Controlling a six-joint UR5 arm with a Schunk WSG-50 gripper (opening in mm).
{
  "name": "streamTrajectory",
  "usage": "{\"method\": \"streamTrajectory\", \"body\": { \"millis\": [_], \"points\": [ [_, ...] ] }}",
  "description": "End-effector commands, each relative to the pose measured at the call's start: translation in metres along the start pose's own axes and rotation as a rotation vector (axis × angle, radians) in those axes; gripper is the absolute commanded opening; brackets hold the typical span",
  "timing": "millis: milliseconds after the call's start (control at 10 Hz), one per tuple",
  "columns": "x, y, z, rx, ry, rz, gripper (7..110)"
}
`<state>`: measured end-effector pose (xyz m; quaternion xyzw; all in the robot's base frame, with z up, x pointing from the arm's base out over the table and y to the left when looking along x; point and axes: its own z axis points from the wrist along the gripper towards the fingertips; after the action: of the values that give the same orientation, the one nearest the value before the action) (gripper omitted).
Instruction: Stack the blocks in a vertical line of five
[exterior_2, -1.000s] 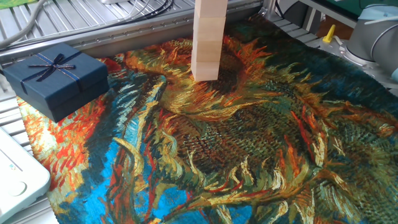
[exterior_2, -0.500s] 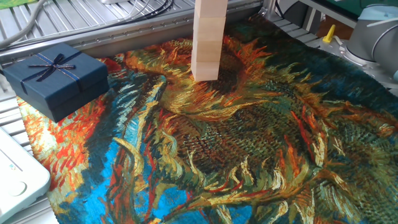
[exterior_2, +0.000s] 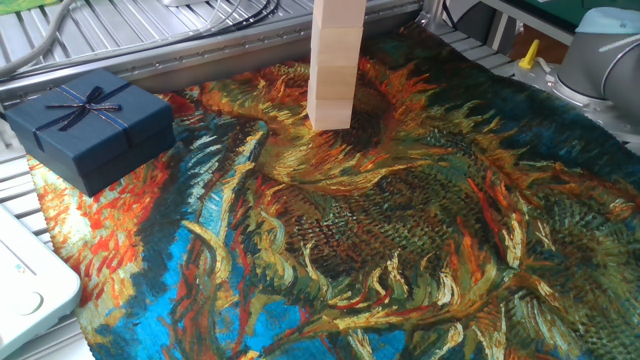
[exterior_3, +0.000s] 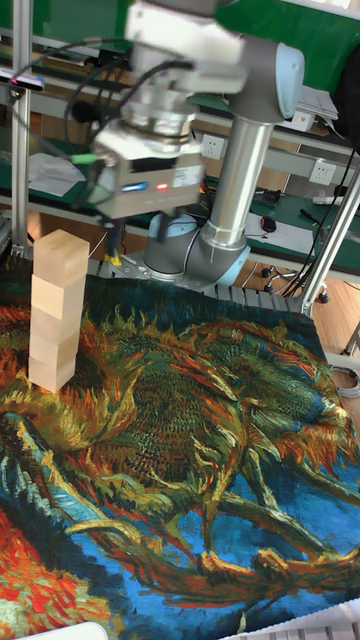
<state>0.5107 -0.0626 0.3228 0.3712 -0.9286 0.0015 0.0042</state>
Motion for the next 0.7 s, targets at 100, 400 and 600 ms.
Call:
{"method": "streamTrajectory", "body": {
  "millis": [100, 400, 600],
  "points": [
    [-0.072, 0.037, -0.02, -0.025, -0.081, 0.075, 44],
    [-0.092, 0.055, -0.016, -0.064, -0.106, 0.115, 44],
    [-0.097, 0.055, -0.014, -0.065, -0.115, 0.14, 44]
  ]
}}
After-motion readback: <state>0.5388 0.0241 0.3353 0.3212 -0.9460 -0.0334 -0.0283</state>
